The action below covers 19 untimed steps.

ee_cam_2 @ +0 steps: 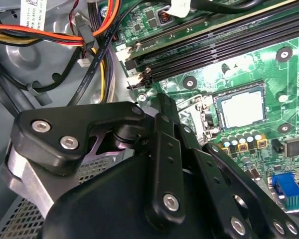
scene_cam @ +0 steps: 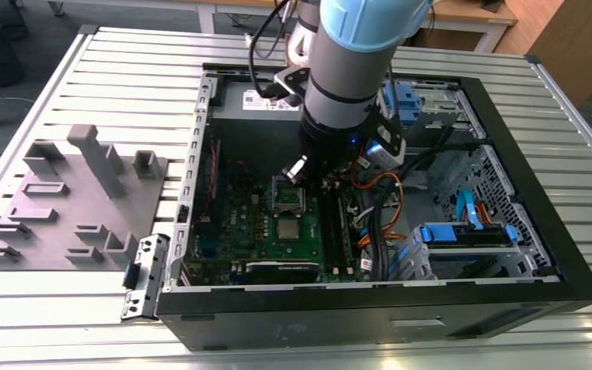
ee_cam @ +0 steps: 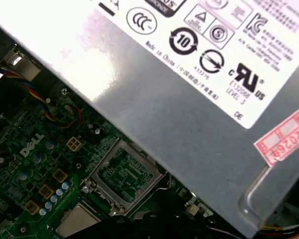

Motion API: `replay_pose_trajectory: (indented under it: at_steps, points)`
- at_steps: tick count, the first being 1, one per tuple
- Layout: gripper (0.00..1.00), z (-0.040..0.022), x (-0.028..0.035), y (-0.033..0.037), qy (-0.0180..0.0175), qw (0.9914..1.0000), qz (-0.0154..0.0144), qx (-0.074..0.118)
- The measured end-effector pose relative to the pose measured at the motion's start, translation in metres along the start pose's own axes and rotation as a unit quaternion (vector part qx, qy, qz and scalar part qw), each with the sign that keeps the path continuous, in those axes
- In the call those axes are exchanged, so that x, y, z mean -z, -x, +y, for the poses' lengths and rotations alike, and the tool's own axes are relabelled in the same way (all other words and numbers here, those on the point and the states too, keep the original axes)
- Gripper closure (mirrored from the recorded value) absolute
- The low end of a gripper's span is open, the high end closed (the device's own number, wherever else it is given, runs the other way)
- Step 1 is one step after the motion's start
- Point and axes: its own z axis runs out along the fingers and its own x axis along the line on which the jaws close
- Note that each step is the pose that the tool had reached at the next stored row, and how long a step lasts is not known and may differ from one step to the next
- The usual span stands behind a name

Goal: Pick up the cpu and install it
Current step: 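Close the cpu cover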

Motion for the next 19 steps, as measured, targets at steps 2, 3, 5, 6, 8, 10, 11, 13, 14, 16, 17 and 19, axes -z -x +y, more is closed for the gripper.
replay_pose_trajectory:
  at_steps: [2,3,5,6,8,10,11,13,14,16,17,19]
  points:
    - [0.89,0.0004,-0.0013,0.0003,0.0001,1.00000,0.0000,0.000]
    - [0.89,0.0007,-0.0018,0.0006,0.0003,1.00000,-0.0001,0.000]
    - [0.89,0.0012,-0.0027,0.0010,0.0009,1.00000,-0.0007,0.000]
    - [0.89,0.0014,-0.0032,0.0012,0.0012,1.00000,-0.0009,0.000]
    - [0.89,0.0019,-0.0040,0.0016,0.0017,1.00000,-0.0014,0.000]
    - [0.89,0.0022,-0.0045,0.0017,0.0020,1.00000,-0.0016,0.000]
    - [0.89,0.0024,-0.0046,0.0015,0.0020,1.00000,-0.0017,0.000]
    - [0.89,0.0029,-0.0046,0.0009,0.0023,0.99999,-0.0024,0.000]
    - [0.89,0.0032,-0.0047,0.0006,0.0024,0.99999,-0.0028,0.000]
    - [0.89,0.0039,-0.0047,-0.0003,0.0026,0.99999,-0.0040,0.000]
    - [0.89,0.0043,-0.0047,-0.0008,0.0028,0.99998,-0.0049,0.000]
    - [0.89,0.0051,-0.0047,-0.0017,0.0034,0.99997,-0.0069,0.000]
